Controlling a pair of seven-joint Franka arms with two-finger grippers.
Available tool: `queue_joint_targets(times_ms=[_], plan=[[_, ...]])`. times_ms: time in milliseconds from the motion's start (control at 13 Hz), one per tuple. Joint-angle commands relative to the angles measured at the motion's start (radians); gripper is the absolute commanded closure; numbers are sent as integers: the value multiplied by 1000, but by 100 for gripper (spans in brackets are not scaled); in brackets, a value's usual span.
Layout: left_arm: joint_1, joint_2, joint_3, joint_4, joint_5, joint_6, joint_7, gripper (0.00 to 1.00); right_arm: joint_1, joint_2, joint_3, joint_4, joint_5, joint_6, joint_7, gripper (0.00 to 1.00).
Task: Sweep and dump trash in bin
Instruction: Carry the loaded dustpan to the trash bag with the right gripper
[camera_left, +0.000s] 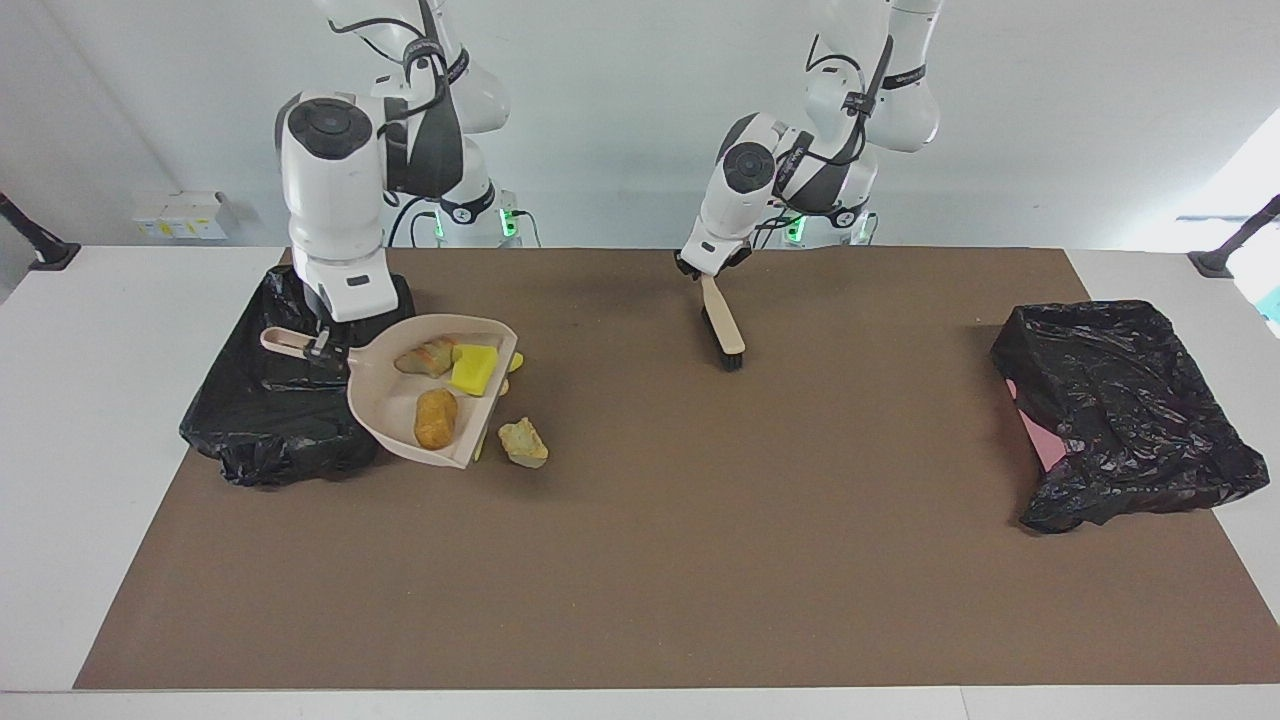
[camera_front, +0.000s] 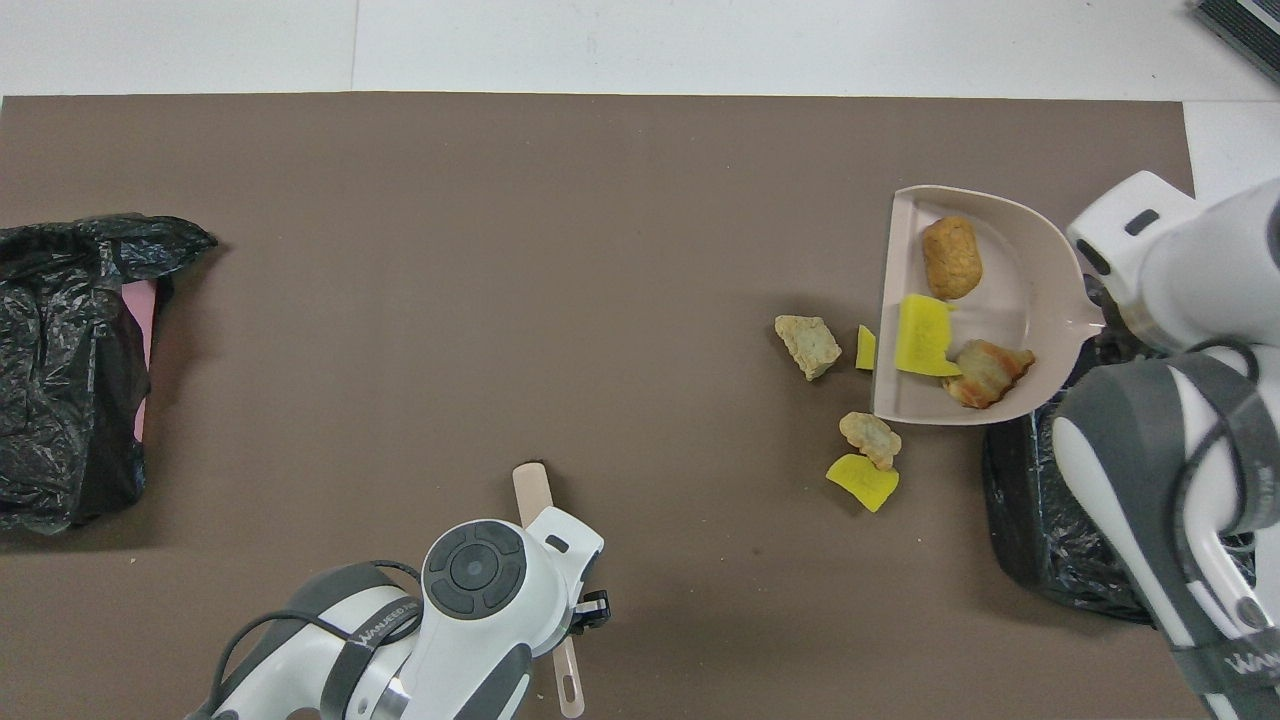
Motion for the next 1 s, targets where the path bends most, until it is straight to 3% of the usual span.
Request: queue_joint_targets(times_ms=[0, 308, 538, 923], plan=[[65, 51, 15, 74, 6, 8, 23, 0, -91, -97, 3, -106, 16, 13, -193, 100], [209, 140, 15, 253, 20, 2, 124, 0, -245, -164, 2, -227, -91, 148, -354, 100], [292, 164, 15, 359, 97, -29, 173, 0, -269, -163, 0, -265, -320, 193, -370, 100], [471, 210, 15, 591, 150, -208, 364, 0, -279, -258, 0, -402, -577, 335, -369, 100]])
